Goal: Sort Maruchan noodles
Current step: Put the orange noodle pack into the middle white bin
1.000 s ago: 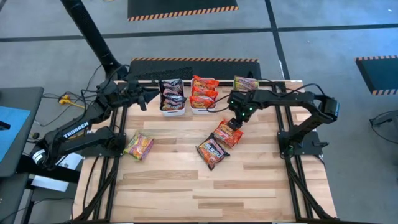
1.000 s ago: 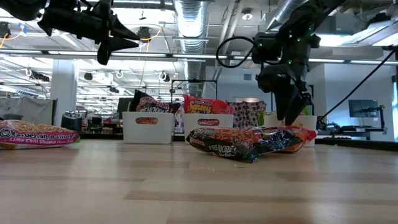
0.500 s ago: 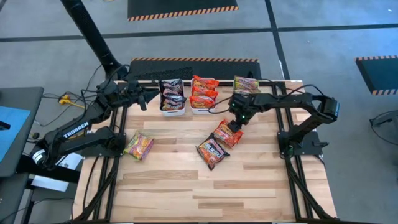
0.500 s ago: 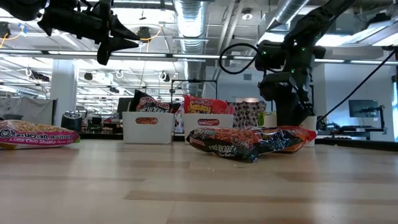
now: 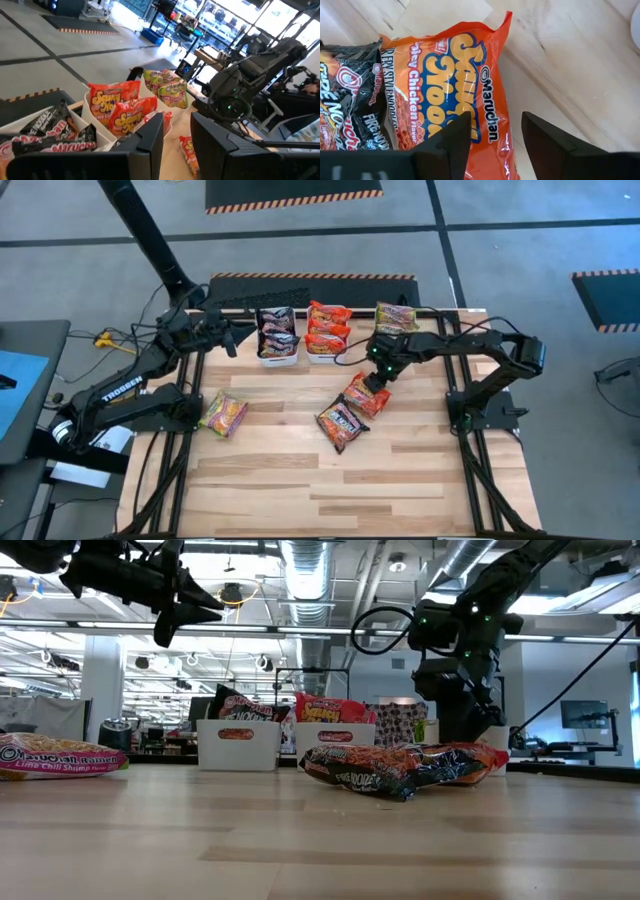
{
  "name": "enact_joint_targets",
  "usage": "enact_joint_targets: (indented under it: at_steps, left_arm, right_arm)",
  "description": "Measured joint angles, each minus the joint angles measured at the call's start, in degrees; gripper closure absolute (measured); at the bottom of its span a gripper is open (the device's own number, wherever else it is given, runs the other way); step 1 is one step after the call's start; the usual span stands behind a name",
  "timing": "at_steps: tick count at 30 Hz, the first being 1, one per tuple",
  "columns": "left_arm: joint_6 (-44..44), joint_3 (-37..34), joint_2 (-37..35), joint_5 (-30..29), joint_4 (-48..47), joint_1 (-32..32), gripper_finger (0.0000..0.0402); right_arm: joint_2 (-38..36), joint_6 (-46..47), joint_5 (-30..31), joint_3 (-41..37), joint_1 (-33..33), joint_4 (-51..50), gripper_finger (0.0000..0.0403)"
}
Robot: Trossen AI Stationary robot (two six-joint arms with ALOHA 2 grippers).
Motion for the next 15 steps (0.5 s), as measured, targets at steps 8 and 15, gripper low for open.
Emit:
enact_joint_targets:
  at_steps: [8, 15]
  left_arm:
    - [0.02, 0.00, 0.02, 0.01, -1.10, 0.01, 0.0316]
    - [0.02, 0.00, 0.02, 0.02, -1.10, 0.01, 0.0316]
  right_arm:
    - [0.02, 3.15, 0.94, 0.00, 0.92, -0.02, 0.0268]
    - [0.02, 5.97, 1.19, 0.00, 2.60, 0.01, 0.0380]
